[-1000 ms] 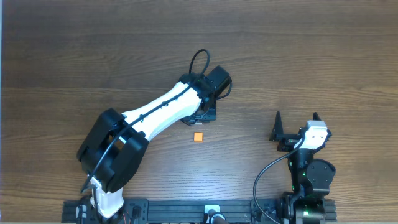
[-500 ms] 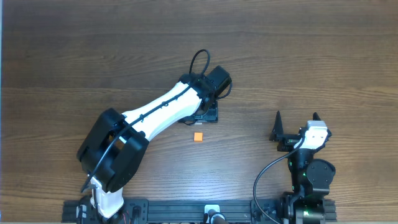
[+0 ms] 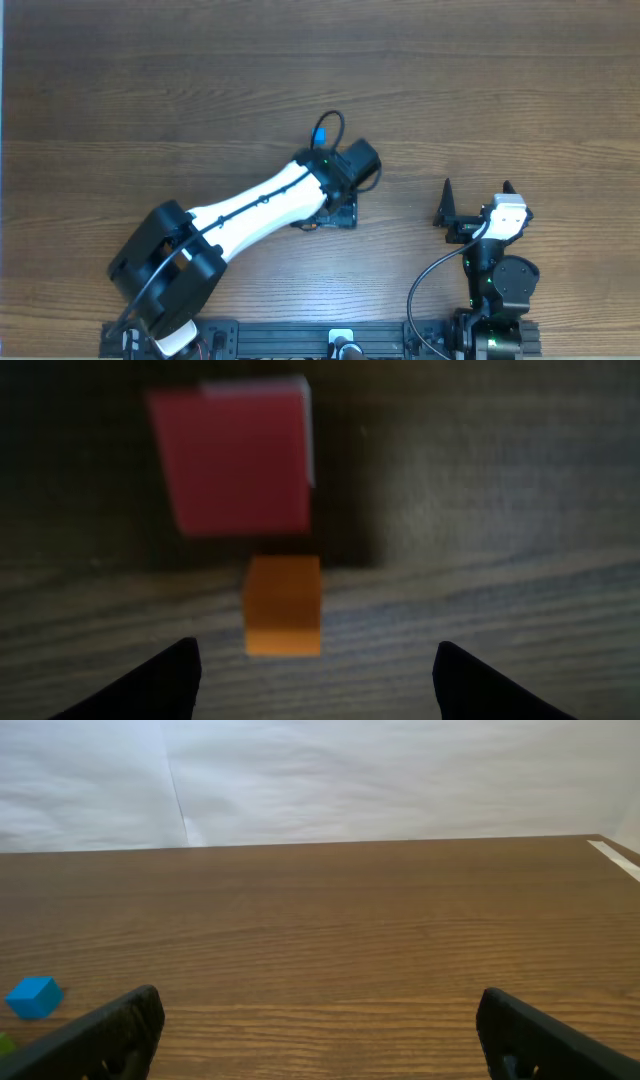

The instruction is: Stack Cubes

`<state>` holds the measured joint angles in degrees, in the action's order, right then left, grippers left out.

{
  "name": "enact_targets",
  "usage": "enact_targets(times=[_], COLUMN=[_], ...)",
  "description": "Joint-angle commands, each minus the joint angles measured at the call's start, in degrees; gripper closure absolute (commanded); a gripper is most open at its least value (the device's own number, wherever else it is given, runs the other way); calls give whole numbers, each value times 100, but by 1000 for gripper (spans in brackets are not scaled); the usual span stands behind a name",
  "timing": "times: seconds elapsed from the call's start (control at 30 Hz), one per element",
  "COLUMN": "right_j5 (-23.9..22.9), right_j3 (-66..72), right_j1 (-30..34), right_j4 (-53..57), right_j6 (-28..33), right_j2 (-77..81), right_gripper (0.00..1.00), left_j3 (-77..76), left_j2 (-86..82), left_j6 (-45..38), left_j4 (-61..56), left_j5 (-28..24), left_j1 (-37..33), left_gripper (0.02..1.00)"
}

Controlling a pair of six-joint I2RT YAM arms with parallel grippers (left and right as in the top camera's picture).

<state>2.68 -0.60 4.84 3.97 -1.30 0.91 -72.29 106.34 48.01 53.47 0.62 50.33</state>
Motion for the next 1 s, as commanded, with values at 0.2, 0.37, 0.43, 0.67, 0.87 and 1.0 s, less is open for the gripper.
enact_targets(times=[0.2,0.37,0.43,0.67,0.87,1.0], right_j5=[31,31,31,31,31,31], right_j3=[31,31,31,28,31,31], right_j1=[33,33,33,33,33,33], right_j4=[13,13,13,15,15,13], right_j6=[11,11,11,11,11,11], right_j2=[-59,-59,-59,-59,-59,-59], right_gripper=[9,7,7,9,9,7], left_j3=[437,503,503,503,503,503], left_j2=[-122,-103,-61,50,127,223], left_j6=[348,339,321,232,212,212], left_j4=[-81,-297,-393,-507,-509,-507], left_j5=[33,76,101,94,68,42], left_j1=[-52,-79,-98,-203,-201,-197], left_gripper=[290,314,332,382,411,430])
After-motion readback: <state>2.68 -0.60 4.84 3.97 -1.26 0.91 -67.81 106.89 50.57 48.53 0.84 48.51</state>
